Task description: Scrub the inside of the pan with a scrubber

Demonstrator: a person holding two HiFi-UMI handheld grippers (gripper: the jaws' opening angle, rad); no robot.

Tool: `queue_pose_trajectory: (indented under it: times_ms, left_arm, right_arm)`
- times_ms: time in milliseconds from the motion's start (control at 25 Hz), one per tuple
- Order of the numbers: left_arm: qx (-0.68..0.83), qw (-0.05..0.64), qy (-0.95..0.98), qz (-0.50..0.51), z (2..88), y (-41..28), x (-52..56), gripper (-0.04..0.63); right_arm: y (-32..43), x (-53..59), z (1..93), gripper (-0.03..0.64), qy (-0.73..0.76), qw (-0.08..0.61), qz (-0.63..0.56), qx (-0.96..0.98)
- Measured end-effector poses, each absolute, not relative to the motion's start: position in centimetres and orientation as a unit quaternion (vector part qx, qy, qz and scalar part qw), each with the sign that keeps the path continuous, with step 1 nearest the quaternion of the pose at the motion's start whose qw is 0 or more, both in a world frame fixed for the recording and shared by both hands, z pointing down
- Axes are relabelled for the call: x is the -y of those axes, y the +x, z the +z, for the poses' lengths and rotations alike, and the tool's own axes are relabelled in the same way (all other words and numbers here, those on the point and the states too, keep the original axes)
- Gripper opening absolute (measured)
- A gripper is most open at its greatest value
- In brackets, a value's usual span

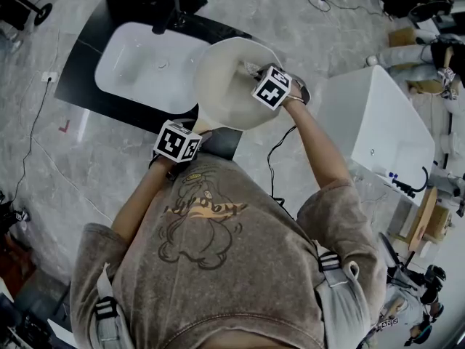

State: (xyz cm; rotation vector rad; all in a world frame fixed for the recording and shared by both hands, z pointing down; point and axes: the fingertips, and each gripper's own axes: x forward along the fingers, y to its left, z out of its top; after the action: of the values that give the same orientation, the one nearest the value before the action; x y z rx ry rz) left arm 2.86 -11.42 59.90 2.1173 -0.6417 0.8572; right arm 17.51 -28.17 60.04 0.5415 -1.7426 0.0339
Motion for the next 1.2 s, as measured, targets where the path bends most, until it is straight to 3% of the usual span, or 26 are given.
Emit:
queue_pose_trajectory:
  times_ms: [680,1200]
  left_arm:
    - [0.259,0.38,0.823,0.335,59.6,2.9,11.9,0.235]
    - [0.259,0.387,0.819,0.334,59.8,2.7,12.0,0.235]
  right_arm:
    - [19.3,16.9,61.0,0.08,0.083,0.684,0.154,0.708]
    - [10.5,14.0,62.2,0.08,0.012,0.599,0.225,0.768]
